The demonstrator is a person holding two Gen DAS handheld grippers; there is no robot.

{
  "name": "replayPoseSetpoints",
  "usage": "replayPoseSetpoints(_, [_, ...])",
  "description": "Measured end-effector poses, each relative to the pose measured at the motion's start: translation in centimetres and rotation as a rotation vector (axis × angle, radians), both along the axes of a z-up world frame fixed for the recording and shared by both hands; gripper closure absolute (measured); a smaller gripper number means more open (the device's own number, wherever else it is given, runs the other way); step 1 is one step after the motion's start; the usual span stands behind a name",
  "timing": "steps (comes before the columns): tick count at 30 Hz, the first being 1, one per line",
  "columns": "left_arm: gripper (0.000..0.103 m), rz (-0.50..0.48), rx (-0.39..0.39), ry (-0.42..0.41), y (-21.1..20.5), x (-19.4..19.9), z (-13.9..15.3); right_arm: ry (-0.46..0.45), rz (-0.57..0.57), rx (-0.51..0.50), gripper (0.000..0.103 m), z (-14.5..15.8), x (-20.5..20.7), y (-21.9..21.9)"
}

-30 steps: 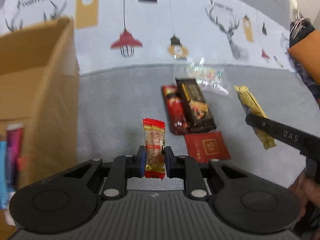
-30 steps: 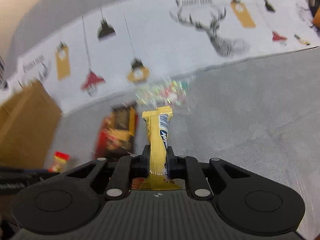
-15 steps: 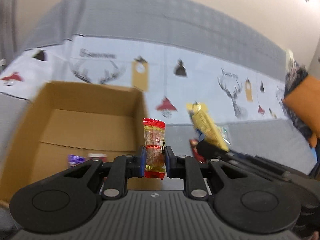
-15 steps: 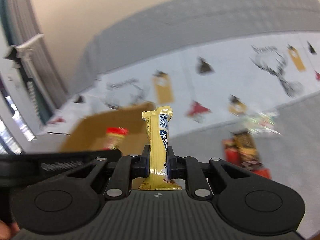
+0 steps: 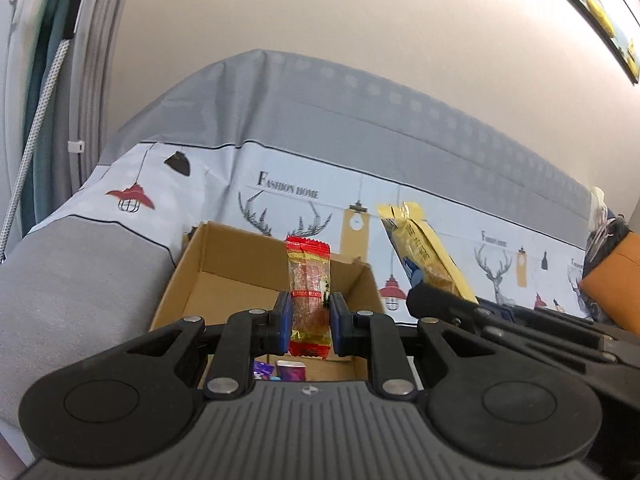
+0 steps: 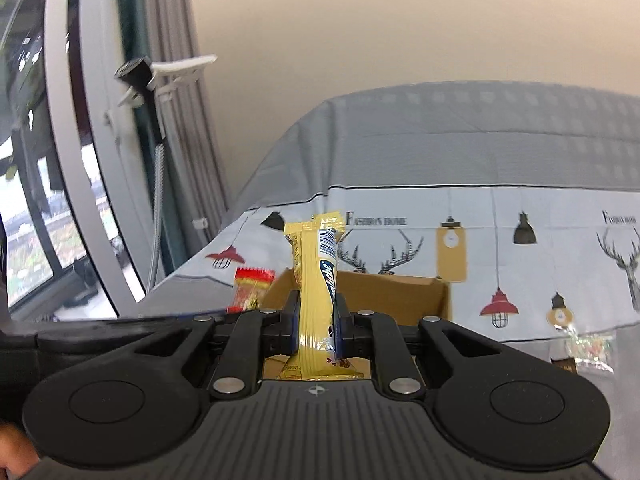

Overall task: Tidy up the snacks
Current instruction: 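Carry the peanut packet and yellow bar over the box with both grippers, then open both grippers to drop the snacks into the box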

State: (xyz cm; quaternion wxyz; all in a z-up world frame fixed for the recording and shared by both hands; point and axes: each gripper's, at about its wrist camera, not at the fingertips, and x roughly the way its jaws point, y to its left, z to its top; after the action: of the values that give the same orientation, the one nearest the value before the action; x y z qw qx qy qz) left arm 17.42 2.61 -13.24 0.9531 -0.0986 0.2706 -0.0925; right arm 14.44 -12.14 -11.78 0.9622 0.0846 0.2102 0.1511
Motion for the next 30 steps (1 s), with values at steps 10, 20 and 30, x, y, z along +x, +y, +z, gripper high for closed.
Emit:
replayPoseSetpoints(10, [0.082,0.009,0.006,0.252,1.1,5.9,-8.3,0.163,-0.025,-0.063,0.087,-6.1,3.4,2.6])
replayPoseSetpoints(20, [0.082,0.018,0.119,0.374,1.2,7.8,-11.9,0.336,-0.035,-0.084,0.087,-12.0,5.5,2.7])
replayPoseSetpoints(30, [0.007,0.067,0.085,0.307,2.0,6.3,-10.7,0.325,-0.044,0.089,0.038,-12.3,4.2,-0.6])
